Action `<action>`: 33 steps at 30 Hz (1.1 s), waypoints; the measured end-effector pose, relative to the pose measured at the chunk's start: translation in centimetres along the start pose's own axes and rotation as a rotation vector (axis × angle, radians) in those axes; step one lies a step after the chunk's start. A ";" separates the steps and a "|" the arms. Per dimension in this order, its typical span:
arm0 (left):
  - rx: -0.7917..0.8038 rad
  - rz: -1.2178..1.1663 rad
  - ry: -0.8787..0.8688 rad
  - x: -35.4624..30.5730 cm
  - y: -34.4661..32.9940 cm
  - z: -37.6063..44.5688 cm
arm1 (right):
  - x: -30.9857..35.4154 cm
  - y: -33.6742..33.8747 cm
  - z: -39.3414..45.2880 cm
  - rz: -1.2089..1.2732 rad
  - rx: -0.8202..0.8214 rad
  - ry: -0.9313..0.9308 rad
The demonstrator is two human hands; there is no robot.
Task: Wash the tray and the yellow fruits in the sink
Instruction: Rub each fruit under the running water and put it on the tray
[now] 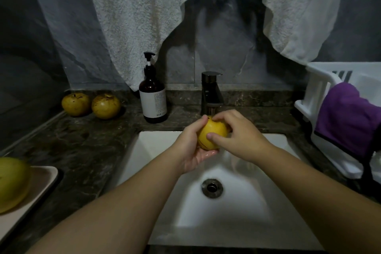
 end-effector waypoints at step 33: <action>-0.034 0.054 0.016 0.1 0.2 -0.3 | 0.7 -0.2 -0.3 -0.032 0.012 -0.014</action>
Point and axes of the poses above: each hand's wrist, its own z-axis towards the middle knuckle, its own y-axis out of the back of the hand, x = y × z, the point moved 6 cm from there along z, towards the middle knuckle, and after that the axes turned 11 degrees about -x, right-handed, at the moved point
